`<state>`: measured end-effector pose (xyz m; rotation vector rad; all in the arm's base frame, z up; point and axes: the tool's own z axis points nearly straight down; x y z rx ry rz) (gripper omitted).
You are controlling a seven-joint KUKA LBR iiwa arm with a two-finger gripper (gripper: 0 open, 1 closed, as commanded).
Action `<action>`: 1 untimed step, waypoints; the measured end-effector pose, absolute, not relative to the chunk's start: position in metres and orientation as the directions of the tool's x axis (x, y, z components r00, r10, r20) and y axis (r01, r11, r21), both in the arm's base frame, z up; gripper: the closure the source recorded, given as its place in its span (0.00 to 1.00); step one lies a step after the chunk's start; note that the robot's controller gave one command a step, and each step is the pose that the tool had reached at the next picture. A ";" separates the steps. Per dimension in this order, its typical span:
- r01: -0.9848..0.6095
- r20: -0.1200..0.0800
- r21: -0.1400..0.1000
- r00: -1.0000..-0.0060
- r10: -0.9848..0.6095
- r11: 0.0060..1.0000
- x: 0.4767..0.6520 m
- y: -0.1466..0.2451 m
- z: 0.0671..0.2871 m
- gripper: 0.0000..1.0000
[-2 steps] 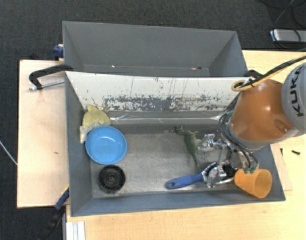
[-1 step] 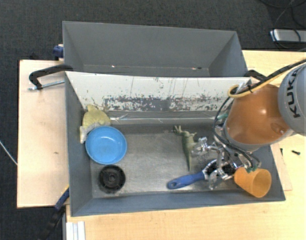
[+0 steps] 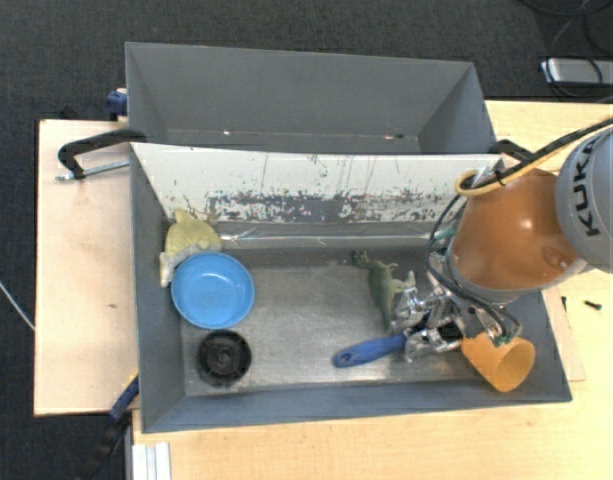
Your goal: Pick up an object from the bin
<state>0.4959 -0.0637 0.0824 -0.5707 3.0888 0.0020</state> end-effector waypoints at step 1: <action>-0.367 -0.013 -0.005 -0.930 -0.367 0.930 0.506 -0.063 0.213 1.00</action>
Offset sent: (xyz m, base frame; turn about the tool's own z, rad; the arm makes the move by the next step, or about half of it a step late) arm 0.0076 0.0000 0.1255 -0.0114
